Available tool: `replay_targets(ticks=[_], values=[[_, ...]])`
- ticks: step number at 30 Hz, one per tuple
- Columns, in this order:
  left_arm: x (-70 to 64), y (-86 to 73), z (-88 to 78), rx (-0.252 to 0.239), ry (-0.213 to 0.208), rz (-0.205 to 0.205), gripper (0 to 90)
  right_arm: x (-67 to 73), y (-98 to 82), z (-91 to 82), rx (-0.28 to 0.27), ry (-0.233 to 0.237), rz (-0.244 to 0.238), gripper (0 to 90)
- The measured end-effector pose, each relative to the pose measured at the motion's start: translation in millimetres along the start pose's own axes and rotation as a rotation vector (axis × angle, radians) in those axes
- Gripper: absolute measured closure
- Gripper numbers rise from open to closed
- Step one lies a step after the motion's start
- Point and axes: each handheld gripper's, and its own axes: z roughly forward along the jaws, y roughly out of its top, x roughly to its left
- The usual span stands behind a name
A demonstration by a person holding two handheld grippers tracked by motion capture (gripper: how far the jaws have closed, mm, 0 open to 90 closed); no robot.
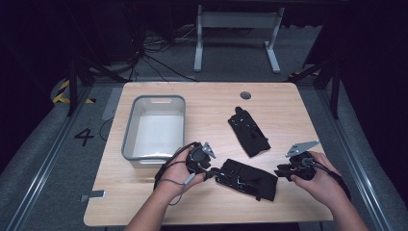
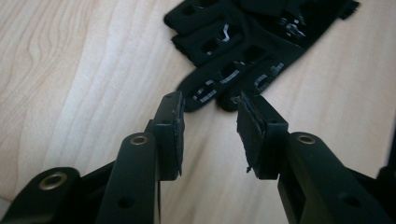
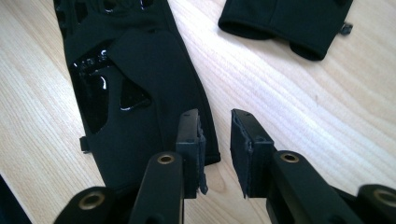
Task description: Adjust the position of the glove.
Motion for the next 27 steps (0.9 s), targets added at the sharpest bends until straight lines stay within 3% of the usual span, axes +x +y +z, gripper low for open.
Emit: replay_targets(ticks=[4,6,10,15,19,21,22,25,27], values=[[5.6,0.4,9.9,0.014,-0.008,-0.040,58.3,-1.2,-5.3,6.8,-0.020,0.013,0.081,70.3],[6.9,0.6,12.4,0.009,-0.010,-0.050,57.3,-1.8,-6.2,8.6,-0.024,0.015,0.090,69.3],[9.2,0.4,22.2,0.034,-0.011,-0.047,55.8,0.0,-10.8,22.0,0.022,0.037,0.137,64.7],[10.0,-0.1,29.5,0.060,-0.002,-0.035,57.9,2.4,-12.0,31.3,0.061,0.024,0.131,59.3],[8.5,0.4,34.1,0.074,-0.001,-0.013,64.9,4.2,-11.8,36.7,0.086,0.007,0.118,59.2],[7.2,0.9,34.3,0.077,0.008,-0.006,66.3,6.7,-10.5,37.2,0.095,-0.004,0.095,61.5],[6.0,1.4,34.8,0.078,0.022,-0.002,71.9,9.6,-9.1,37.8,0.104,-0.018,0.079,62.5],[3.5,2.1,35.1,0.085,0.037,0.011,77.0,10.4,-8.0,37.9,0.111,-0.020,0.076,66.1],[1.8,2.7,34.7,0.087,0.040,0.019,81.9,10.5,-7.8,37.5,0.113,-0.001,0.090,77.0]])
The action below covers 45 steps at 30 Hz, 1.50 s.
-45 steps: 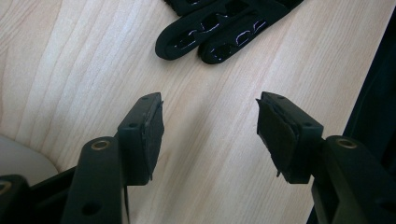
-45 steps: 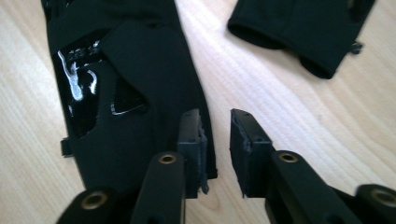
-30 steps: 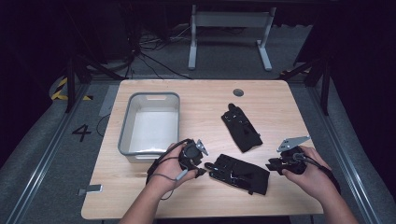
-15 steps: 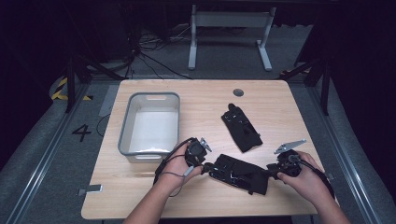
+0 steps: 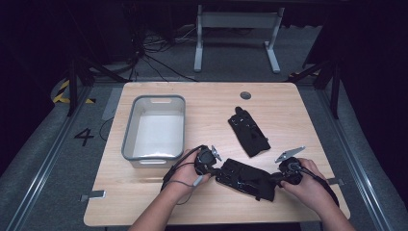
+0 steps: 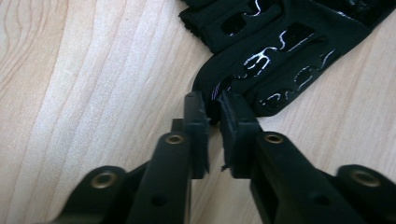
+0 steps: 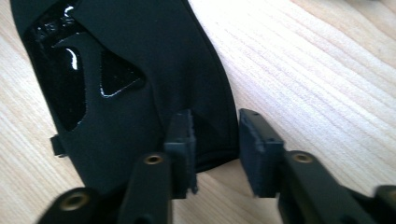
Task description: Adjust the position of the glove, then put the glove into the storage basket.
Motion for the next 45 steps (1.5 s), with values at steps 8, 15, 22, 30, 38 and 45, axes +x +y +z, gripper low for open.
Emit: replay_targets(ticks=[8,15,22,30,38,45], values=[[-11.6,0.3,-22.0,0.010,-0.058,-0.002,83.8,-2.0,2.3,-11.6,-0.038,0.016,-0.006,83.6],[-35.5,-3.8,-39.1,0.065,-0.167,0.006,83.8,-3.0,12.6,-25.0,-0.067,0.037,-0.029,83.4],[-41.3,-7.6,-32.3,0.121,-0.199,0.025,82.9,-2.7,20.1,-11.7,-0.004,0.058,-0.045,82.7],[-32.0,-9.4,-34.0,0.052,-0.152,-0.042,49.1,-7.2,19.2,-15.4,-0.073,0.016,-0.054,70.9],[-24.5,-8.8,-44.6,-0.033,-0.114,-0.100,45.6,-12.0,15.4,-22.4,-0.124,-0.039,-0.051,66.6],[-13.4,-13.5,-50.9,-0.074,-0.066,-0.166,48.1,-14.8,12.7,-29.3,-0.179,-0.024,0.010,63.2]])
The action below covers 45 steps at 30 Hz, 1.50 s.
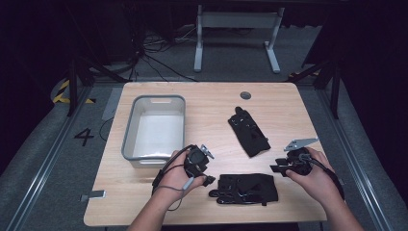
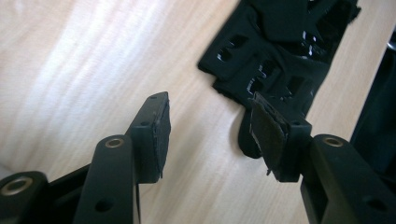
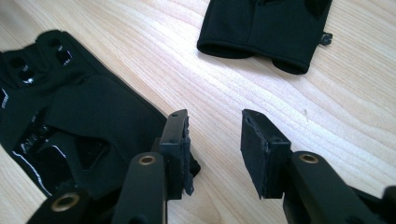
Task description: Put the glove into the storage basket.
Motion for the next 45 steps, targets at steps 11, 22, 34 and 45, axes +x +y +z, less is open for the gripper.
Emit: replay_targets(ticks=[11,22,34,45], values=[[3.9,-2.9,-7.8,-0.031,0.026,-0.013,48.4,-2.4,2.4,-5.0,-0.054,0.054,0.054,63.3],[7.9,-13.0,-19.6,-0.052,0.034,-0.035,48.7,-7.0,27.3,-7.9,-0.084,0.022,0.024,64.3],[11.0,-23.3,-31.5,-0.075,0.056,-0.058,48.5,-39.9,62.0,12.1,-0.100,0.039,0.104,66.8],[10.1,-43.5,-41.2,-0.081,0.085,-0.107,48.3,-72.0,91.6,47.1,-0.078,0.004,0.169,63.9]])
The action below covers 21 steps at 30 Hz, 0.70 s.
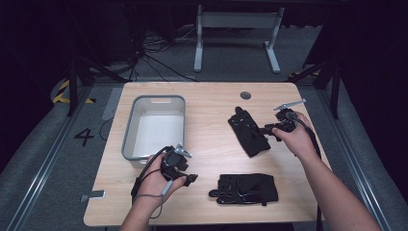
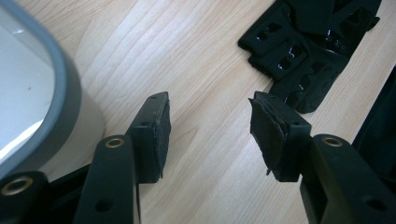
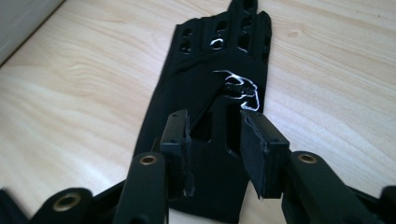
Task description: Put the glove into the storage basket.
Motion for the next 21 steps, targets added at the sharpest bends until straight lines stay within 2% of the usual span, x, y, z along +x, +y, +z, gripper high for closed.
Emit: replay_targets(ticks=[3,5,10,16,21], values=[[0.5,-3.9,-2.5,0.001,0.006,-0.005,48.2,-10.1,4.3,18.0,0.025,-0.020,0.030,65.3],[1.1,-5.1,-2.9,0.001,0.007,-0.011,48.2,-11.7,4.6,21.3,0.028,-0.026,0.034,65.8],[2.9,-6.9,-3.7,0.001,0.011,-0.019,48.2,-25.1,3.7,42.8,0.070,-0.064,0.069,69.7],[2.0,-5.0,-1.5,0.008,0.007,-0.012,48.0,-28.5,2.7,48.9,0.080,-0.065,0.088,68.4],[1.6,-3.3,-0.4,0.008,0.004,-0.007,47.6,-27.4,0.4,53.5,0.099,-0.064,0.082,67.8]])
